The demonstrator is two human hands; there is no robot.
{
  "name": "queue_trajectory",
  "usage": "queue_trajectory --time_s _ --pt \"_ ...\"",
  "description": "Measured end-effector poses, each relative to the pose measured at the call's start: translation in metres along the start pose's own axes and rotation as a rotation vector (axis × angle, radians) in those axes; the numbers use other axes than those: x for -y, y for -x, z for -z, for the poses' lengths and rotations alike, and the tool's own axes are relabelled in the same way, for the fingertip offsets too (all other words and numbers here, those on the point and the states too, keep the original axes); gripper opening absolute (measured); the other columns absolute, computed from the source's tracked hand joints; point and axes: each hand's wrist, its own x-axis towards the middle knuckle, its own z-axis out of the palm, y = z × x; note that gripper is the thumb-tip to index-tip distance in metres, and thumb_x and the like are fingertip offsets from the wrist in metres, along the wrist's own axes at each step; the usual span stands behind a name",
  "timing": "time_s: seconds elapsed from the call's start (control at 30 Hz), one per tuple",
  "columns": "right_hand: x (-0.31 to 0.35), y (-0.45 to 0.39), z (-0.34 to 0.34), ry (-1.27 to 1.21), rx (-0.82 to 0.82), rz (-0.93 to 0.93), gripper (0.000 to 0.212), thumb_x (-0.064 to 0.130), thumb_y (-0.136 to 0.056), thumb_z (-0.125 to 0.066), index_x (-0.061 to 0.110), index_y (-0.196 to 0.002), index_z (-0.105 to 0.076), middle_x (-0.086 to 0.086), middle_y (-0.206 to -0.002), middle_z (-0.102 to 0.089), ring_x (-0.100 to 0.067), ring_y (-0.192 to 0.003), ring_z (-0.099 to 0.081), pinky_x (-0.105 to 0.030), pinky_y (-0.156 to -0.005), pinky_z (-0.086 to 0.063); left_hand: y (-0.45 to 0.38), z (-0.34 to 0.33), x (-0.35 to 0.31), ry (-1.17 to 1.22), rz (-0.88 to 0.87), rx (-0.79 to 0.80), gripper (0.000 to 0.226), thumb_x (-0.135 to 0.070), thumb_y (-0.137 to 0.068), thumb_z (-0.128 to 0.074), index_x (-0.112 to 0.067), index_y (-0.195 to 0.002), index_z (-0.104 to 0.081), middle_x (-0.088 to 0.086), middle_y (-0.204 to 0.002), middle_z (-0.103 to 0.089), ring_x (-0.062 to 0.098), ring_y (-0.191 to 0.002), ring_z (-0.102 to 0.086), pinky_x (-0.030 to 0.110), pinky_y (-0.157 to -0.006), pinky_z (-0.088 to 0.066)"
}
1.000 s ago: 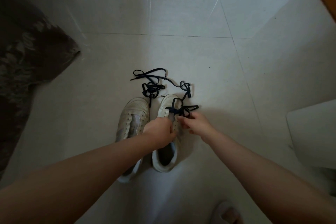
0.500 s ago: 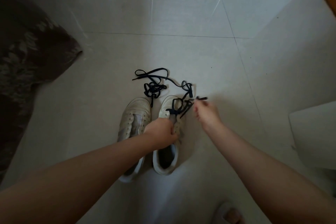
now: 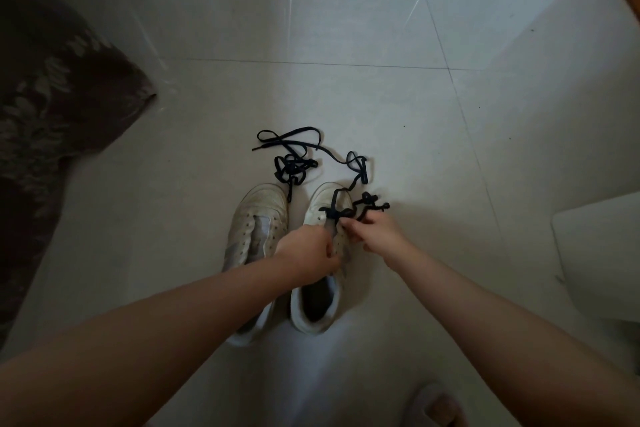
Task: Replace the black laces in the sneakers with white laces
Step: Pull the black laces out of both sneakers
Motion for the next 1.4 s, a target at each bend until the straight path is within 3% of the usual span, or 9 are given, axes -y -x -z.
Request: queue_trajectory --time_s 0.1,0.27,0.53,0.7,0.83,0.93,1.03,1.1,1.4 --pt "0.003 -0.009 -0.001 0.081 -0.001 0.094 0.013 0.020 -0.088 -0.065 0.016 -0.076 -0.064 0.000 -0.069 -0.062 -0.014 -0.067 -0.057 -0.021 -0.056 -0.040 0.001 -0.001 0.001 0.005 -0.003 -0.002 0.033 -0.027 -0.082 -0.060 -0.020 -0.054 -0.044 -0.004 -0.056 -0.045 0.016 -0.058 -0.050 0.029 -0.056 -0.047" --pt "0.012 -0.021 0.037 -0.492 -0.325 0.025 0.009 0.005 -0.086 -0.067 -0.002 -0.080 -0.064 -0.005 -0.061 -0.058 -0.011 -0.051 -0.053 -0.021 -0.058 -0.051 0.002 -0.002 0.002 0.014 -0.016 -0.024 0.034 -0.028 -0.084 -0.059 -0.019 -0.054 -0.045 -0.003 -0.056 -0.046 0.015 -0.057 -0.050 0.029 -0.058 -0.049" --pt "0.020 -0.036 0.078 -0.737 -0.649 0.160 0.030 0.000 -0.088 -0.062 0.011 -0.062 -0.053 -0.002 -0.051 -0.054 -0.001 -0.034 -0.047 -0.014 -0.044 -0.046 0.003 -0.004 0.003 0.010 -0.031 -0.048 0.028 -0.029 -0.085 -0.059 -0.018 -0.060 -0.051 -0.002 -0.060 -0.053 0.015 -0.059 -0.054 0.028 -0.058 -0.051" --pt "0.000 -0.032 0.044 -0.145 -0.204 -0.015 0.029 0.003 -0.084 -0.067 0.012 -0.057 -0.059 -0.004 -0.054 -0.057 -0.010 -0.039 -0.048 -0.025 -0.047 -0.042 0.002 -0.005 0.007 0.104 -0.031 -0.084 0.031 -0.041 -0.090 -0.056 -0.020 -0.067 -0.055 -0.005 -0.062 -0.054 0.009 -0.057 -0.053 0.025 -0.056 -0.045" --pt "0.005 -0.014 0.029 0.697 0.190 -0.024 0.033 0.038 -0.087 -0.063 0.011 -0.069 -0.067 0.000 -0.062 -0.064 -0.010 -0.047 -0.058 -0.020 -0.047 -0.044 0.009 -0.003 0.010 0.183 0.020 -0.227 0.024 -0.039 -0.087 -0.058 -0.019 -0.090 -0.048 -0.003 -0.073 -0.059 0.017 -0.068 -0.060 0.032 -0.062 -0.052" --pt "0.029 -0.009 0.029 0.934 -0.014 0.200 0.045 0.053 -0.084 -0.060 0.015 -0.060 -0.055 0.004 -0.056 -0.050 -0.015 -0.055 -0.050 -0.025 -0.050 -0.035 0.009 0.001 0.013 0.170 0.113 -0.215 0.027 -0.036 -0.086 -0.058 -0.016 -0.096 -0.044 -0.001 -0.079 -0.056 0.020 -0.076 -0.060 0.033 -0.064 -0.051" --pt "0.054 -0.002 0.010 0.675 -0.068 0.505 0.019 0.037 -0.089 -0.059 0.020 -0.087 -0.064 0.012 -0.078 -0.054 -0.010 -0.075 -0.053 -0.027 -0.069 -0.044 0.006 0.003 0.013 0.149 0.145 -0.163 0.027 -0.035 -0.086 -0.056 -0.013 -0.098 -0.045 0.003 -0.085 -0.058 0.023 -0.081 -0.059 0.032 -0.066 -0.049" --pt "0.061 -0.002 -0.006 0.756 0.002 0.645 0.016 0.028 -0.091 -0.057 0.020 -0.102 -0.065 0.011 -0.094 -0.056 -0.008 -0.086 -0.053 -0.025 -0.075 -0.044 0.005 0.003 0.012 0.138 0.131 -0.138 0.028 -0.034 -0.087 -0.055 -0.012 -0.101 -0.045 0.003 -0.087 -0.057 0.023 -0.082 -0.059 0.031 -0.065 -0.047" --pt "0.061 -0.012 -0.023 1.122 0.043 0.575 0.010 0.017 -0.092 -0.050 0.014 -0.096 -0.058 -0.004 -0.101 -0.057 -0.024 -0.091 -0.057 -0.031 -0.067 -0.042 0.006 0.007 0.012 0.178 0.116 -0.127 0.020 -0.031 -0.089 -0.053 -0.014 -0.091 -0.043 0.004 -0.082 -0.055 0.021 -0.074 -0.055 0.028 -0.063 -0.045"
